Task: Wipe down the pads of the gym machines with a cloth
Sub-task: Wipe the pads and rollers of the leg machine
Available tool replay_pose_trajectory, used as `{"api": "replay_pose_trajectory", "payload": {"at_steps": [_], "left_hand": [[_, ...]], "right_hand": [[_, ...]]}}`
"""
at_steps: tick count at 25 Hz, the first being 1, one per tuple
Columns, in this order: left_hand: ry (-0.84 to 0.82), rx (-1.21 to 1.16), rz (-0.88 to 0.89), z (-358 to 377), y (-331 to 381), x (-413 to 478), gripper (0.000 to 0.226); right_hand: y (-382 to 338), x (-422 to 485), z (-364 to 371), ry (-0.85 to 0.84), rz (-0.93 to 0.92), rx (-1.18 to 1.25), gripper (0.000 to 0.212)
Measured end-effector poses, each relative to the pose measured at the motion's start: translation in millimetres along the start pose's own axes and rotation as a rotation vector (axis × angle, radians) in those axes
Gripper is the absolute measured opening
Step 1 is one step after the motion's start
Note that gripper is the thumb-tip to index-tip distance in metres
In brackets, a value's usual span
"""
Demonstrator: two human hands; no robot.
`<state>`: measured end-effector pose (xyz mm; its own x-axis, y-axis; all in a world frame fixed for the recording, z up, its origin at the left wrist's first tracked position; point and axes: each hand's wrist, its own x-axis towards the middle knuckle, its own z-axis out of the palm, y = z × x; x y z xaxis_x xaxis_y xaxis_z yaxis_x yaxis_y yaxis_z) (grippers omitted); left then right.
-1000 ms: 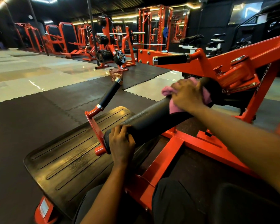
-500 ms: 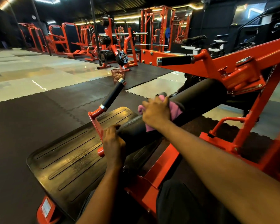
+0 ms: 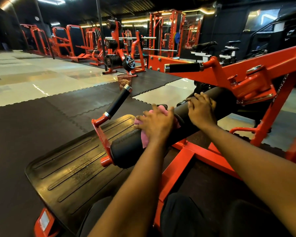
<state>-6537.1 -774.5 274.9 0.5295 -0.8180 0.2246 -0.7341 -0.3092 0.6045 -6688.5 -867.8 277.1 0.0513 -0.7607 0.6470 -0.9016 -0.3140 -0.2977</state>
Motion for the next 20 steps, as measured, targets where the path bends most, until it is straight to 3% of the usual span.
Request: {"api": "replay_pose_trajectory", "payload": {"at_steps": [2, 6, 13, 17, 20], "left_hand": [[-0.029, 0.046, 0.006, 11.8, 9.2, 4.1, 0.065], [0.152, -0.011, 0.102, 4.8, -36.7, 1.5, 0.037], [0.196, -0.048, 0.024, -20.9, -163.0, -0.3, 0.036], [0.246, 0.021, -0.046, -14.8, -133.2, 4.3, 0.036], [0.172, -0.013, 0.044, -7.2, -83.9, 10.6, 0.034]], "right_hand": [[8.5, -8.8, 4.2, 0.054, -0.097, -0.029, 0.041], [4.5, -10.9, 6.0, 0.161, -0.119, -0.062, 0.033], [5.3, -12.8, 10.6, 0.211, -0.135, -0.116, 0.030], [5.5, -18.7, 10.4, 0.211, -0.138, -0.092, 0.036], [12.2, -27.8, 11.0, 0.214, -0.144, -0.093, 0.037]]}}
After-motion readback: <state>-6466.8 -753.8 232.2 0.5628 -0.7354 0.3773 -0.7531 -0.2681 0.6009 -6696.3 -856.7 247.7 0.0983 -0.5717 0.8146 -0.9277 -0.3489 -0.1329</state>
